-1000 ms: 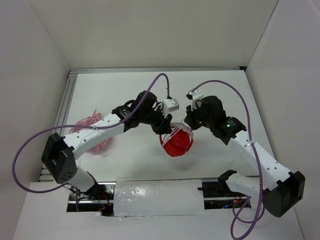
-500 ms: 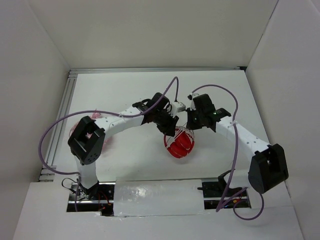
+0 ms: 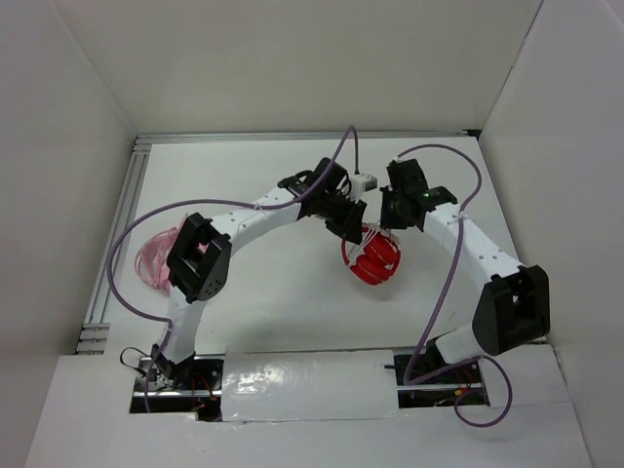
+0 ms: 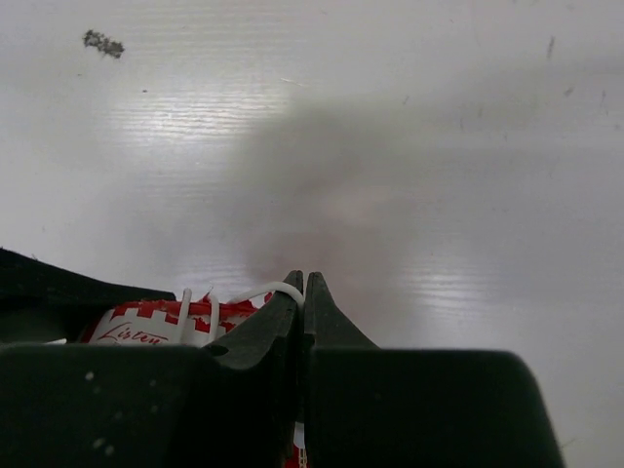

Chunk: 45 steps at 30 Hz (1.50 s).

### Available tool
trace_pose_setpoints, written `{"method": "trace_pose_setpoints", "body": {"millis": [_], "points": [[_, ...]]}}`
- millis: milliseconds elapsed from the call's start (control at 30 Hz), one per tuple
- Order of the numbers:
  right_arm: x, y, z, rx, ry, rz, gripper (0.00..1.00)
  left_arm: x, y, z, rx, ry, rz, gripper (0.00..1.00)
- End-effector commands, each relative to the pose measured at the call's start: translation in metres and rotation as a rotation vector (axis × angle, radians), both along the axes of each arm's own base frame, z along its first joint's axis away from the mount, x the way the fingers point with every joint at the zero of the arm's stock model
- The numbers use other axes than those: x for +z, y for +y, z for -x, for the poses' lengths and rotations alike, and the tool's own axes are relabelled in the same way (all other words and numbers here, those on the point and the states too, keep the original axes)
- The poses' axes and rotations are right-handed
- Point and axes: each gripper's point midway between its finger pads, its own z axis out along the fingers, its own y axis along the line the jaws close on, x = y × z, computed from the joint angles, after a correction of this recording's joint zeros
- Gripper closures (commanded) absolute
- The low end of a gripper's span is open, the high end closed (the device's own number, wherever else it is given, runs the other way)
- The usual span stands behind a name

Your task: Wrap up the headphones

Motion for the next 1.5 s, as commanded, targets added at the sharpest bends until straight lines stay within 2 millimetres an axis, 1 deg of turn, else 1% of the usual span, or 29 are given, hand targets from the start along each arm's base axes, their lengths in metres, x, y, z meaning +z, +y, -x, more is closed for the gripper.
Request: {"method": "trace_pose_setpoints", "body": {"millis": [0, 67, 100, 133, 167, 200, 267, 300, 333, 367, 400, 433, 500, 533, 567, 600, 633, 767, 867, 900, 933, 1000, 1067, 1100, 1133, 1167, 1300, 1367, 1467], "points": [[0.024, -0.023, -0.01, -0.163, -0.07, -0.022, 0.99, 0.013, -0.033, 0.035, -0.049, 0.116, 0.046, 1.0], [0.021, -0.033, -0.001, -0.221, -0.053, -0.031, 0.98, 0.016, -0.049, 0.043, -0.035, 0.13, 0.036, 1.0], [0.019, -0.038, 0.002, -0.251, -0.048, -0.033, 0.97, 0.016, -0.061, 0.04, -0.02, 0.139, 0.039, 1.0], [0.018, -0.045, 0.009, -0.293, -0.045, -0.04, 0.96, 0.016, -0.066, 0.043, -0.023, 0.159, 0.038, 1.0], [0.016, -0.053, 0.012, -0.324, -0.043, -0.027, 0.96, 0.013, -0.078, 0.049, -0.026, 0.197, 0.045, 1.0], [0.009, -0.061, 0.018, -0.363, -0.027, -0.022, 0.96, 0.011, -0.083, 0.053, -0.034, 0.226, 0.052, 1.0], [0.008, -0.073, 0.027, -0.413, -0.023, -0.008, 0.95, 0.011, -0.095, 0.061, -0.047, 0.274, 0.091, 1.0], [-0.001, -0.081, 0.034, -0.442, -0.004, 0.012, 0.95, 0.008, -0.097, 0.066, -0.059, 0.3, 0.099, 1.0], [-0.002, -0.088, 0.039, -0.474, 0.003, 0.007, 0.94, 0.007, -0.101, 0.072, -0.046, 0.328, 0.101, 1.0], [-0.005, -0.092, 0.043, -0.491, 0.009, 0.008, 0.94, 0.005, -0.105, 0.074, -0.046, 0.324, 0.107, 1.0], [-0.013, -0.096, 0.049, -0.506, 0.03, 0.019, 0.94, 0.001, -0.107, 0.076, -0.034, 0.32, 0.096, 1.0], [-0.013, -0.1, 0.053, -0.526, 0.03, 0.016, 0.94, -0.002, -0.114, 0.085, -0.022, 0.326, 0.085, 1.0], [-0.02, -0.107, 0.063, -0.551, 0.039, 0.034, 0.94, -0.008, -0.122, 0.086, 0.009, 0.336, 0.07, 1.0], [-0.026, -0.112, 0.07, -0.573, 0.054, 0.045, 0.94, -0.013, -0.13, 0.09, 0.008, 0.362, 0.072, 1.0], [-0.024, -0.117, 0.071, -0.594, 0.046, 0.053, 0.94, -0.016, -0.133, 0.093, 0.007, 0.377, 0.07, 1.0], [-0.027, -0.122, 0.077, -0.612, 0.054, 0.067, 0.94, -0.022, -0.135, 0.093, 0.024, 0.389, 0.056, 1.0], [-0.029, -0.128, 0.08, -0.639, 0.055, 0.087, 0.94, -0.032, -0.138, 0.094, 0.046, 0.401, 0.035, 1.0], [-0.035, -0.139, 0.083, -0.711, 0.061, 0.084, 0.93, -0.048, -0.138, 0.085, 0.132, 0.394, -0.001, 1.0], [-0.047, -0.137, 0.081, -0.715, 0.092, 0.065, 0.92, -0.056, -0.135, 0.075, 0.174, 0.339, -0.025, 1.0], [-0.052, -0.138, 0.08, -0.727, 0.102, 0.06, 0.92, -0.06, -0.13, 0.074, 0.18, 0.331, -0.049, 1.0], [-0.055, -0.137, 0.081, -0.725, 0.114, 0.059, 0.92, -0.064, -0.126, 0.068, 0.215, 0.302, -0.071, 1.0], [-0.062, -0.138, 0.082, -0.738, 0.135, 0.065, 0.92, -0.066, -0.122, 0.066, 0.223, 0.277, -0.082, 1.0], [-0.064, -0.139, 0.081, -0.746, 0.144, 0.069, 0.89, -0.065, -0.12, 0.065, 0.221, 0.26, -0.087, 0.85], [-0.065, -0.139, 0.08, -0.749, 0.145, 0.069, 0.87, -0.066, -0.119, 0.065, 0.221, 0.259, -0.09, 0.72], [-0.065, -0.139, 0.08, -0.75, 0.144, 0.068, 0.86, -0.068, -0.117, 0.065, 0.227, 0.261, -0.101, 0.69], [-0.067, -0.139, 0.08, -0.751, 0.15, 0.068, 0.81, -0.07, -0.116, 0.064, 0.228, 0.254, -0.106, 0.67], [-0.072, -0.137, 0.08, -0.744, 0.162, 0.066, 0.76, -0.075, -0.112, 0.065, 0.231, 0.252, -0.122, 0.57], [-0.074, -0.135, 0.079, -0.728, 0.177, 0.059, 0.69, -0.075, -0.109, 0.064, 0.236, 0.245, -0.136, 0.53], [-0.073, -0.133, 0.078, -0.724, 0.169, 0.051, 0.67, -0.073, -0.103, 0.062, 0.259, 0.226, -0.16, 0.42]]}}
